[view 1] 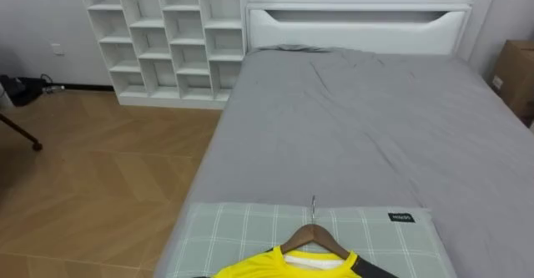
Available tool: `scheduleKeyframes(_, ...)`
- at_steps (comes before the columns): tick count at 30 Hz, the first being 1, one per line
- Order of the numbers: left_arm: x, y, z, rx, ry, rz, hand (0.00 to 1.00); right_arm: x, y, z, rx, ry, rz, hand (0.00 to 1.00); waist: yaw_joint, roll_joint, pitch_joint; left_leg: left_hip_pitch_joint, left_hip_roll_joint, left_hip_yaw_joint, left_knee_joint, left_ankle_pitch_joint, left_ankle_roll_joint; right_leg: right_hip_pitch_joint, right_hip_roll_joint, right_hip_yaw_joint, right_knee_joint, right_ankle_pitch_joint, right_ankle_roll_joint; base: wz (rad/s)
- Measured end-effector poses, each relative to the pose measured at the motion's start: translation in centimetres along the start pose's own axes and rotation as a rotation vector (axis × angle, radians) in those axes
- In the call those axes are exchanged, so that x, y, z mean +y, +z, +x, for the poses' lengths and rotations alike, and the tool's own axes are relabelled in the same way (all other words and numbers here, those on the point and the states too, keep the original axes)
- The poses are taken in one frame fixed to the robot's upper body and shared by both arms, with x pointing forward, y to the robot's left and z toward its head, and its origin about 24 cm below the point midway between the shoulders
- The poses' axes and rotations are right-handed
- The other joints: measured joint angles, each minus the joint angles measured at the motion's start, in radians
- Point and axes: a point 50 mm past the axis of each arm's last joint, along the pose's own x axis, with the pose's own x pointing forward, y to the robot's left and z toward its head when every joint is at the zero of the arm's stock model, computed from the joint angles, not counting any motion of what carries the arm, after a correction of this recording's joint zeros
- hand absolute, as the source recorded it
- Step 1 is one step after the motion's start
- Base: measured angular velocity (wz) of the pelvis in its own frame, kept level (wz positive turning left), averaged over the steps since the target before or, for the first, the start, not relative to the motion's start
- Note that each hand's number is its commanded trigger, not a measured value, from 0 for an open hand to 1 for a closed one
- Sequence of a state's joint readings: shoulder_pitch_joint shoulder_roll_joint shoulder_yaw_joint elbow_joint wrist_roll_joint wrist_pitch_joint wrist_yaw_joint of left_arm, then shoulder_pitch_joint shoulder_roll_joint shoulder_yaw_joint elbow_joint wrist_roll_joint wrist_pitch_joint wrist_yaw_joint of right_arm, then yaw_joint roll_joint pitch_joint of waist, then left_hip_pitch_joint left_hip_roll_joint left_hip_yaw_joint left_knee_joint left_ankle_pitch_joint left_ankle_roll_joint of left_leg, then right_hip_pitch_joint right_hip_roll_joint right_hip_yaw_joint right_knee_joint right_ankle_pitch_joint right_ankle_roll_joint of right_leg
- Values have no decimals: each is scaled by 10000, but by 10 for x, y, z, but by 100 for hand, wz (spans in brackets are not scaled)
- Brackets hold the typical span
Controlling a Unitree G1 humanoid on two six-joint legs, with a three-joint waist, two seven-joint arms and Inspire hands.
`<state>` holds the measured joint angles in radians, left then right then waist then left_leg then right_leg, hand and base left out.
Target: Hang clothes
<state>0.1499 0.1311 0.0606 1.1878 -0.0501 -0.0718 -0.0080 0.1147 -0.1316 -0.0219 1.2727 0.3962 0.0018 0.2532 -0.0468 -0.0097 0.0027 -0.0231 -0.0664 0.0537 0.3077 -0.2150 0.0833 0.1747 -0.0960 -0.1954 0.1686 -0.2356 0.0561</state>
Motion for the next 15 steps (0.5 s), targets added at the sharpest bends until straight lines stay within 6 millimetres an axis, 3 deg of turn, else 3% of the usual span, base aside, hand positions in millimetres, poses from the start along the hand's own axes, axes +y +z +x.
scheduleKeyframes(15,3,2,0,-96,100,66,0,1,4,1,-1,-189,-415,0,17,-94,-12,-18,-12,12,1,-5,-1,-13,0,-26,-27,-23,3,1)
